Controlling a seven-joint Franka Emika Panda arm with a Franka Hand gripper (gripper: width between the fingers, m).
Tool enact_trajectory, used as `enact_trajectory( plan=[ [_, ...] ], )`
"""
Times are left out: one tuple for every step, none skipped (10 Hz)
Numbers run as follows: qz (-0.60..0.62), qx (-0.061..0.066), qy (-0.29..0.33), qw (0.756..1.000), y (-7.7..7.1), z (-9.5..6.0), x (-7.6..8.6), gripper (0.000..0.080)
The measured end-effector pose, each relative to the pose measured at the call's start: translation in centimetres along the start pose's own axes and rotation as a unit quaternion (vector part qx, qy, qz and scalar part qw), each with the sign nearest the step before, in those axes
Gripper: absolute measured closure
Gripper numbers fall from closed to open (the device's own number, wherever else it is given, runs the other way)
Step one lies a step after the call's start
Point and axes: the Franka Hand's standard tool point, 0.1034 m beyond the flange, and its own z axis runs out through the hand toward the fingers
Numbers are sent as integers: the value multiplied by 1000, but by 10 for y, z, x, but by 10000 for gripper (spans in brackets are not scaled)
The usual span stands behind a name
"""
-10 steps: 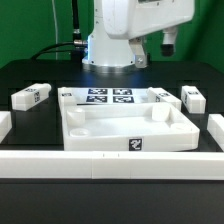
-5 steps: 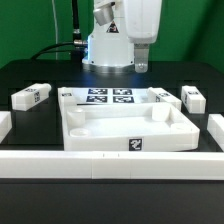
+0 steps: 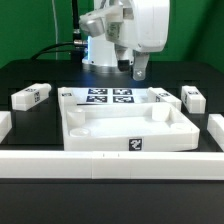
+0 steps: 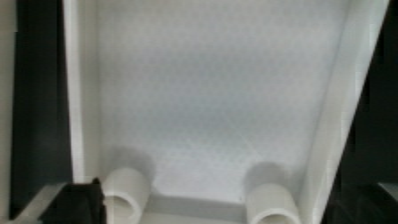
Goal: Assemble desk
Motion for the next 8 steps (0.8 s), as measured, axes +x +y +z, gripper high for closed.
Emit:
enact_trajectory(
  plan=[
    [4,0,-1,1000,0,0,-1,150],
    [2,1,-2,1000,0,1,-1,150],
    [2,2,-2,1000,0,1,-1,150],
    [2,2,-2,1000,-2,3,-1,150],
    [3,4,0,1000,-15,14,3,150],
    [3,13,3,1000,-27,25,6,150],
    [2,23,7,1000,-34,37,10,150],
    [2,32,11,999,-39,47,13,150]
  ],
)
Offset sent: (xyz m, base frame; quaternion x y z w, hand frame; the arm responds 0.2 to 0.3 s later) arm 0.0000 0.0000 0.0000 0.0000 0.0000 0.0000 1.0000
